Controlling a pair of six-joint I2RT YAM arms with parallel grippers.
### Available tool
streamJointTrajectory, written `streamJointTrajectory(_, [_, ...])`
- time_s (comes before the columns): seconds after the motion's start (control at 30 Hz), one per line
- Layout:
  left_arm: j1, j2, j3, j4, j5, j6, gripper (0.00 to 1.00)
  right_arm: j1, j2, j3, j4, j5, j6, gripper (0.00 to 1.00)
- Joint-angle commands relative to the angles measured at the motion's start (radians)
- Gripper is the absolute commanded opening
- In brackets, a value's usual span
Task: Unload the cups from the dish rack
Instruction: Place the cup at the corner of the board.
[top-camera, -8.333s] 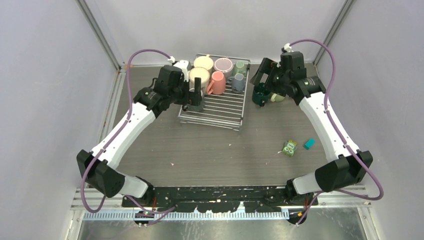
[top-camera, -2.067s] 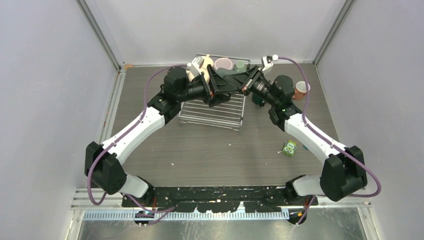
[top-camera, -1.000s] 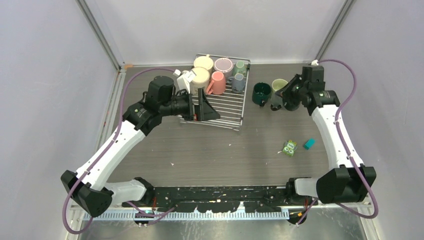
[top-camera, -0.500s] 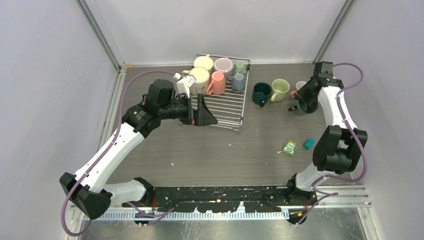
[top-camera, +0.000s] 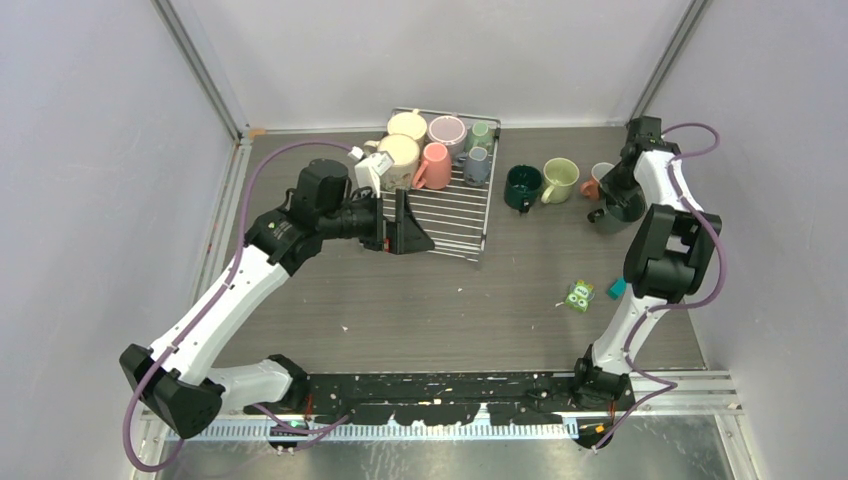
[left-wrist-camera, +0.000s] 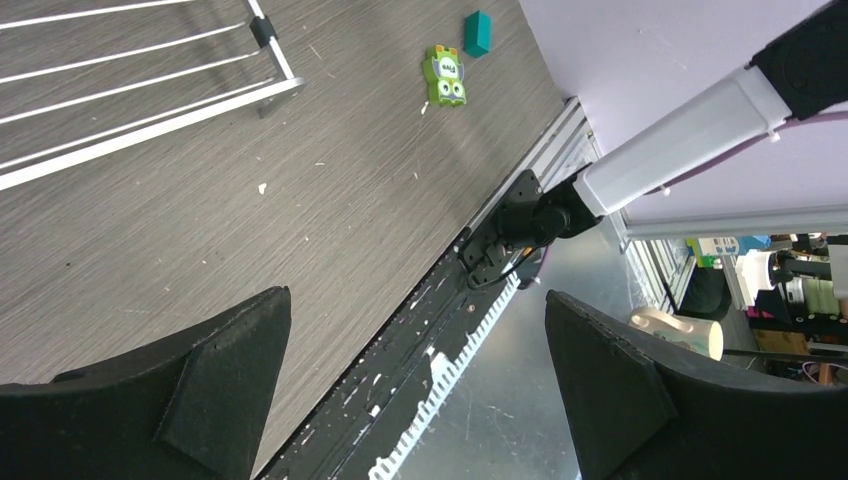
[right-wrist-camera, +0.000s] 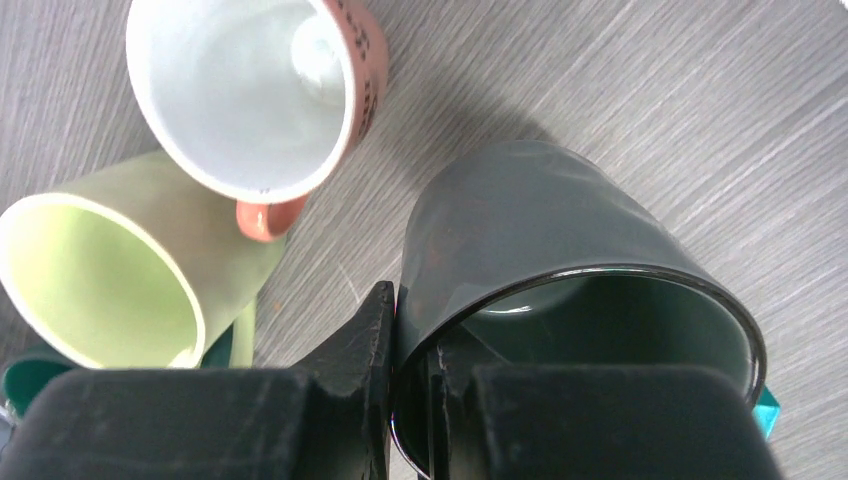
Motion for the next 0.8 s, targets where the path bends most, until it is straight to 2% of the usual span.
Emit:
streamJointTrajectory(0.0, [-0.002,0.005,0.017,-0.012,0.027,0.034,1.0,-0.01,0.042,0.115,-0.021,0.075,-0.035,0.01])
streamJointTrajectory(0.5, [-0.002,0.017,0.015,-0.007,0.027,0.033,1.0,-0.029,0.195,0.257,-0.086,0.115,-0.059,0.01])
streamJointTrajectory(0.63, [-0.002,0.02,0.015,-0.006,0.023,0.035,1.0,-0.028,0.21,0.277,-0.094,0.115,-0.055,0.05])
streamJointTrajectory(0.77, [-0.003,0.026,0.019,-0.002,0.025,0.035,1.0,-0.028,0.205,0.279,-0.1,0.124,-0.054,0.15])
